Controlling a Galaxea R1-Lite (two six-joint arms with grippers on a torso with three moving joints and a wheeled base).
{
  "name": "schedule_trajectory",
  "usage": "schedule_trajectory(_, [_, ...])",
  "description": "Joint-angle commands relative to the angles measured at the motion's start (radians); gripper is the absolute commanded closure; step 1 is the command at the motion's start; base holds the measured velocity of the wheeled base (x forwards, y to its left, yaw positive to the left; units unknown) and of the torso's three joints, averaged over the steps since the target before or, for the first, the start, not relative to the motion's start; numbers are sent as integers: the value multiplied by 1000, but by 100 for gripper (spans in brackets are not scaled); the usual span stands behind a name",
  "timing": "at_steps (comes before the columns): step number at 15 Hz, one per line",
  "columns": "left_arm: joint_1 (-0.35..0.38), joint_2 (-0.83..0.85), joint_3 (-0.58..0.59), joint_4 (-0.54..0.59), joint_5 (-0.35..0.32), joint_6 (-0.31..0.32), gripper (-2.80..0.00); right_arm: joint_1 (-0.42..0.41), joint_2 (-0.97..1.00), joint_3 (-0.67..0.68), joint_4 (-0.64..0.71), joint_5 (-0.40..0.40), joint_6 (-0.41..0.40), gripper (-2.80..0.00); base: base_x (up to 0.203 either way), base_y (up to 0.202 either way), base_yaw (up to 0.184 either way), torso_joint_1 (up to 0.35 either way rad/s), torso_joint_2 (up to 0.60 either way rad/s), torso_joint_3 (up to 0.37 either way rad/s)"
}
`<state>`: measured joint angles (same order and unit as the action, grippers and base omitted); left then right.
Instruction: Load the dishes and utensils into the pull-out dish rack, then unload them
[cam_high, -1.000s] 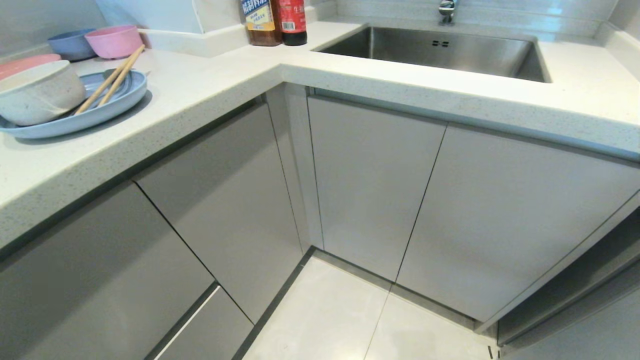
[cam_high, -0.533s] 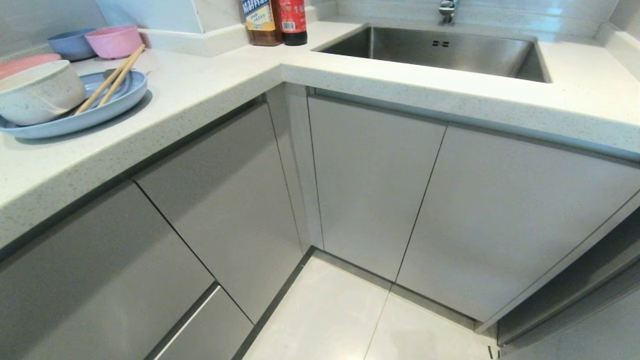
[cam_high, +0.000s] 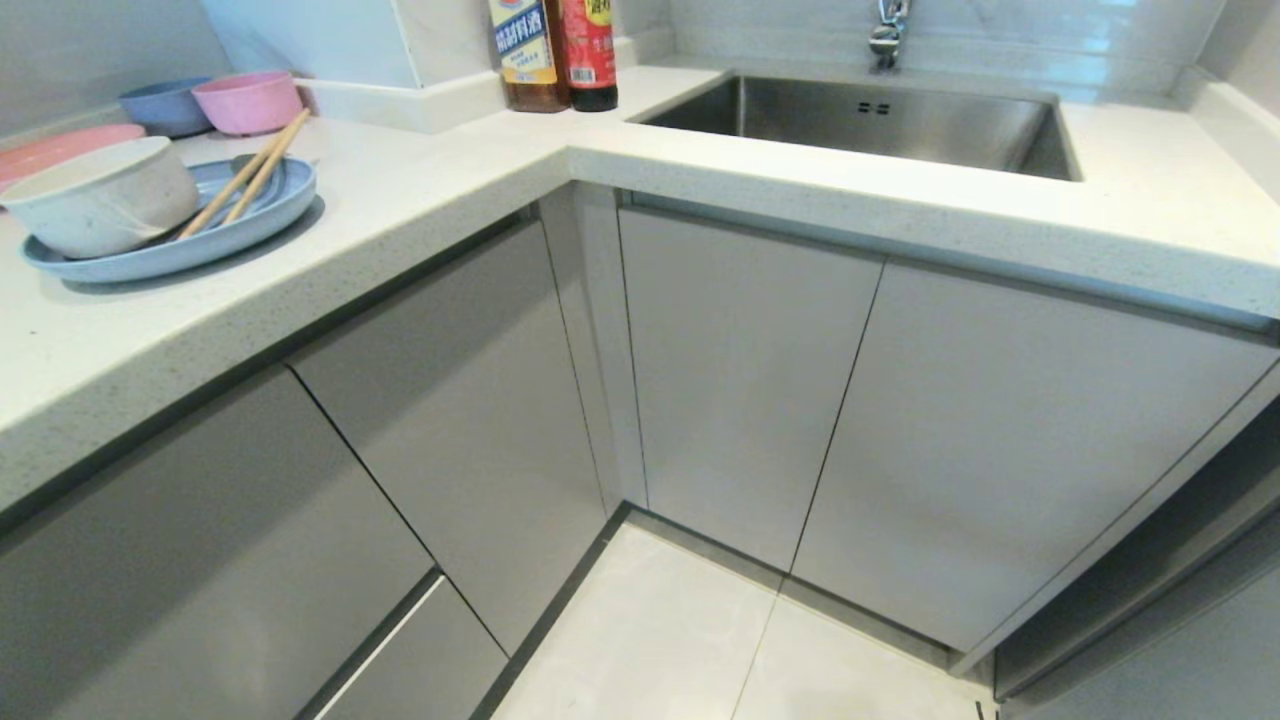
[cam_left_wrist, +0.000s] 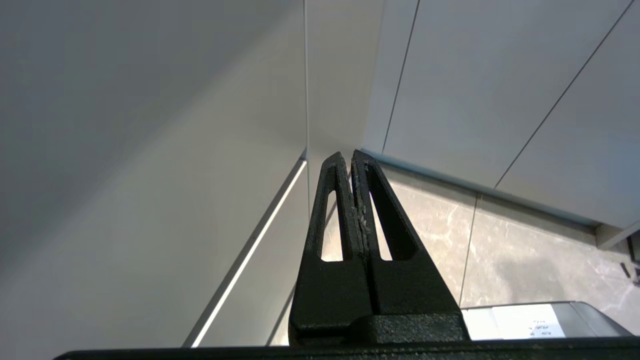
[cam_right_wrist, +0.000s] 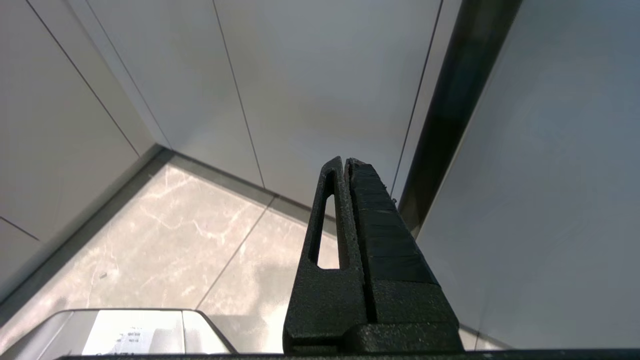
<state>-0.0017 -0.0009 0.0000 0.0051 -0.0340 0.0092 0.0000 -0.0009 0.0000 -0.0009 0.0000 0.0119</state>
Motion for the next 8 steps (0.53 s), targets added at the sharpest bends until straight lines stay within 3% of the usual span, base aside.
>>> schedule_trajectory(1, [0, 2, 2, -1, -1, 3, 0, 0, 1, 2, -1, 0, 0, 0, 0, 0, 0, 4, 6, 187])
schedule_trajectory(8, [0, 2, 3, -1, 0, -5, 0, 0, 1, 1, 1, 0, 0, 0, 0, 0, 0, 3, 1, 201])
